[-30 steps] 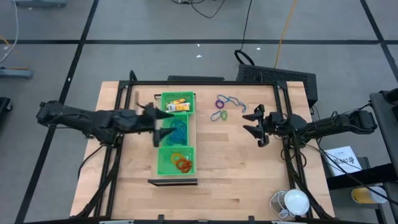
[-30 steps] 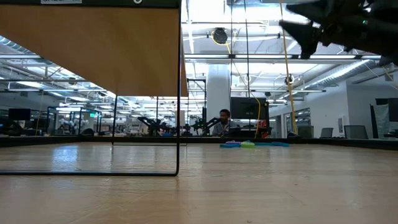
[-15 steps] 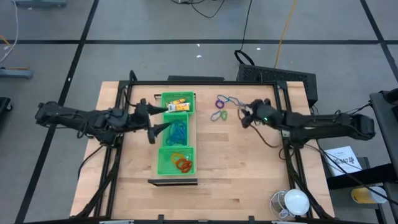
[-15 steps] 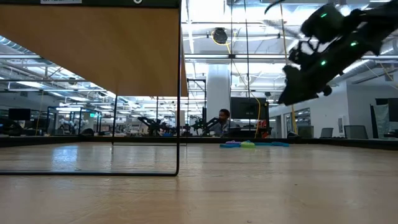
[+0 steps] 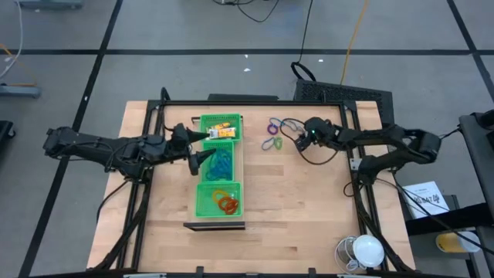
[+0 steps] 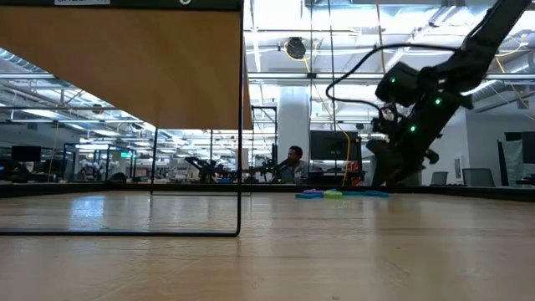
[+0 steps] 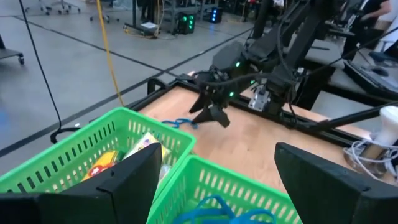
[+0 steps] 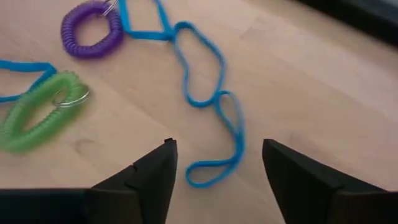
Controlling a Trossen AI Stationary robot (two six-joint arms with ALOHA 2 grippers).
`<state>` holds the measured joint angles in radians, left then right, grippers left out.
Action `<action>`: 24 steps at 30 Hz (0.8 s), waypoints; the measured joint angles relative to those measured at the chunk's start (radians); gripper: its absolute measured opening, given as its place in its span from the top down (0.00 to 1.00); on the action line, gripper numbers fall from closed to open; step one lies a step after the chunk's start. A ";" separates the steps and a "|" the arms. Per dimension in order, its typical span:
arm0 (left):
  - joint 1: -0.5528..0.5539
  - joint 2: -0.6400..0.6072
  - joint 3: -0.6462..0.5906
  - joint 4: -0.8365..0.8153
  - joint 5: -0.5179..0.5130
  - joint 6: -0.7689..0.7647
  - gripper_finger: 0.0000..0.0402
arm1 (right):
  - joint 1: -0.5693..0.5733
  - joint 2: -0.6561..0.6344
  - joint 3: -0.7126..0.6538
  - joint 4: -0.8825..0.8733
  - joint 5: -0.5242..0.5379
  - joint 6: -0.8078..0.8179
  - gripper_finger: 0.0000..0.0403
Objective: Pick & Place Office Desk Supplies
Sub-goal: Put the blue rubber band into the center green bin on the shelf
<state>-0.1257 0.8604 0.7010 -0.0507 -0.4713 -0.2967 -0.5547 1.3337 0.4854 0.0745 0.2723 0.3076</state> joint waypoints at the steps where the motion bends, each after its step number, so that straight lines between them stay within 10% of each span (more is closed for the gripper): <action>1: 0.000 0.000 0.000 0.001 0.000 0.000 0.19 | -0.006 0.022 0.000 0.022 -0.017 0.002 0.42; 12: 0.000 0.011 0.000 0.000 0.000 0.000 0.19 | -0.054 0.186 0.005 0.119 -0.032 0.050 0.48; 24: 0.000 0.011 0.000 0.001 0.001 -0.023 0.19 | -0.054 0.192 0.002 0.101 -0.061 0.006 0.81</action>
<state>-0.1257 0.8711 0.7010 -0.0494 -0.4706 -0.3199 -0.6083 1.5253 0.4870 0.1758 0.2115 0.3141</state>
